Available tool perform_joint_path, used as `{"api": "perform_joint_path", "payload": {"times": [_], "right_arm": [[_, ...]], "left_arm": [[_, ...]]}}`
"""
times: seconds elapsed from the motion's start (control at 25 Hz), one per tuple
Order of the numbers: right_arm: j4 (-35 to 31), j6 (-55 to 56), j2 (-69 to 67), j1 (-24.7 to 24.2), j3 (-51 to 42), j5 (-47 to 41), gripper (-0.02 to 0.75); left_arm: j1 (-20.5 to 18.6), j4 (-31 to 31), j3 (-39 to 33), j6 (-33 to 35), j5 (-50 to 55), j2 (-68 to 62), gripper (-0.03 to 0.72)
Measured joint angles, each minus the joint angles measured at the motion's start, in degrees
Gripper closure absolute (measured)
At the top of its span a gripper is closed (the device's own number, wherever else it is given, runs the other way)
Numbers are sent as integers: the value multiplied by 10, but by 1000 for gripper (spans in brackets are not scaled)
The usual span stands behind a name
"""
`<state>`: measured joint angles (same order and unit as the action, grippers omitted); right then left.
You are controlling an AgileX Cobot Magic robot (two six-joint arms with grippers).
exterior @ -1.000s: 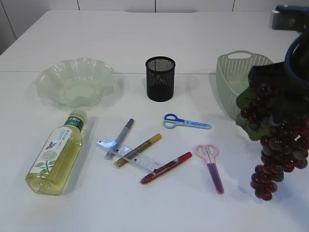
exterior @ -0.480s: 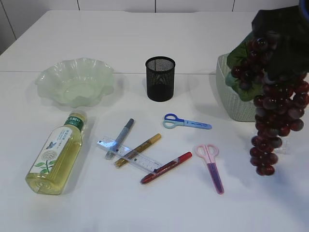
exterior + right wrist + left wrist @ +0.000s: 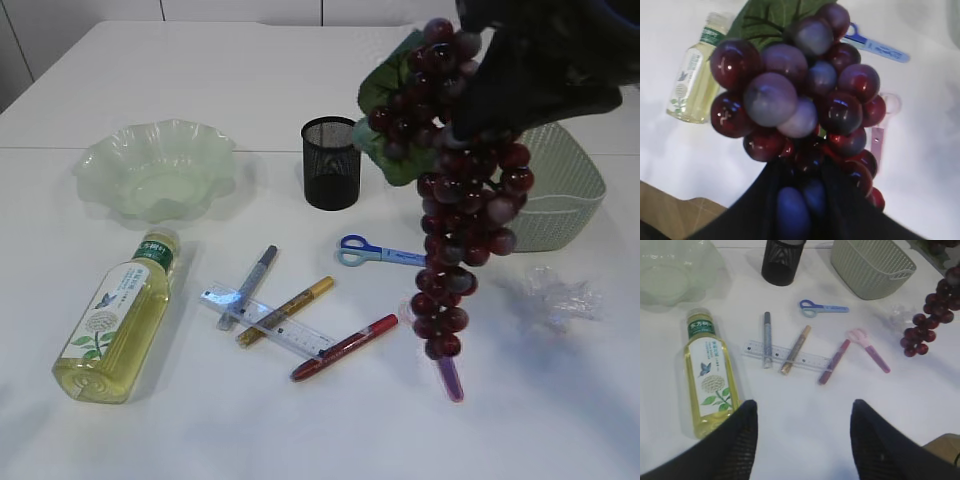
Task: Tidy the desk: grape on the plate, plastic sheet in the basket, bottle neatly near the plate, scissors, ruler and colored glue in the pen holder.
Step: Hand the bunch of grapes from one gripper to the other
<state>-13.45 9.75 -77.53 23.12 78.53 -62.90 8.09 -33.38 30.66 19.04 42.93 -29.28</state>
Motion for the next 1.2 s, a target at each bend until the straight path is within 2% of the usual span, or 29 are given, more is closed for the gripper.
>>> {"api": "perform_joint_path", "payload": {"times": [0.36,0.68,0.84,1.0,1.08,1.2], "right_arm": [[-185,-139,0,0,0,28,564],[-333,-222,0,0,0,31,564],[-371,-238,0,0,0,31,564],[-385,-241,0,0,0,31,564],[-394,-241,0,0,0,31,564],[-404,-241,0,0,0,33,564]], "left_arm": [[0,-185,0,262,-27,-125,256],[0,-406,0,588,-22,-242,250],[0,-521,0,718,9,-304,218],[4,-632,0,823,50,-355,146],[12,-666,0,859,62,-382,125],[37,-675,7,886,74,-419,112]]}}
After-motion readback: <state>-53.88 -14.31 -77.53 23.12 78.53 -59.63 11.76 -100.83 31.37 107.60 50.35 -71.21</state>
